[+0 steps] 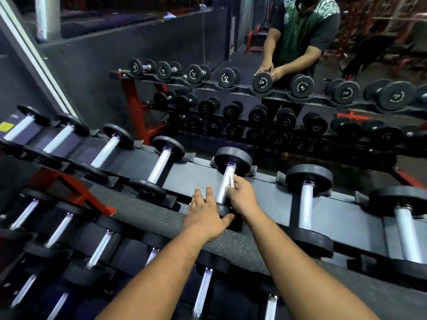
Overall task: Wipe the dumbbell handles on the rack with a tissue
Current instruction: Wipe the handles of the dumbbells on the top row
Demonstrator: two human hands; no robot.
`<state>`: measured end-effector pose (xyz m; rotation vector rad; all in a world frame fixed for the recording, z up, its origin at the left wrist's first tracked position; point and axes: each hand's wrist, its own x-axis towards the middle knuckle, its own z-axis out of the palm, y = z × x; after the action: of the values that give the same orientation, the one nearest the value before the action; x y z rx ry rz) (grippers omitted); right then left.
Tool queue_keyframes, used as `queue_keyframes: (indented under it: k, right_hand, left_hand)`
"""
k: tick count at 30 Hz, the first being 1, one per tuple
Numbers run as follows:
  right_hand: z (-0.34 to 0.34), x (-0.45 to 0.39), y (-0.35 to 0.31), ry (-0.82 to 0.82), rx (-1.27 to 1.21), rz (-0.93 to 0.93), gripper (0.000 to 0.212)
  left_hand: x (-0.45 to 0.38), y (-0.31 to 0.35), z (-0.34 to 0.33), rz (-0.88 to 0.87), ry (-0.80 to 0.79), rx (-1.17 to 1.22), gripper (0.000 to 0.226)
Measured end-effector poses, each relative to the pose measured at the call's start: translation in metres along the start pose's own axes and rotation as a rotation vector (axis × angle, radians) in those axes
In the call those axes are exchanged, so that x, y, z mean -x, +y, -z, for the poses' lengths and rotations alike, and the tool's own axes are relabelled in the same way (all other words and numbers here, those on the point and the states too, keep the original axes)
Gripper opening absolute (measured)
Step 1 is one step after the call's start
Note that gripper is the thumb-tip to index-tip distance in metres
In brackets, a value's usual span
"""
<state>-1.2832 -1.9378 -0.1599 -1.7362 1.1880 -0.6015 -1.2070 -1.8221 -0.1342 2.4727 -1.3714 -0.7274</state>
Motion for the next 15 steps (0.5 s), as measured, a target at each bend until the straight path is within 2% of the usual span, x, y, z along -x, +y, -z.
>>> queue_keyframes:
  k: [2, 6, 9, 12, 15]
  right_hand:
    - [0.006, 0.006, -0.005, 0.009, 0.339, 0.094, 0.038]
    - [0.025, 0.012, 0.008, -0.209, 0.645, 0.359, 0.05]
    - [0.03, -0.001, 0.021, -0.229, 0.991, 0.548, 0.07]
    - [0.036, -0.023, 0.02, -0.133, 1.267, 0.723, 0.064]
    - [0.028, -0.034, 0.003, -0.136, 1.389, 0.768, 0.05]
  left_hand:
    - [0.001, 0.0, 0.0, -0.007, 0.009, -0.009, 0.111]
    - [0.001, 0.0, 0.0, -0.011, 0.015, -0.029, 0.11]
    - [0.001, 0.001, 0.0, -0.011, 0.012, -0.031, 0.11]
    - [0.002, 0.002, 0.0, -0.005, 0.02, -0.034, 0.11]
    - [0.002, 0.001, 0.0, -0.005, 0.023, -0.035, 0.11]
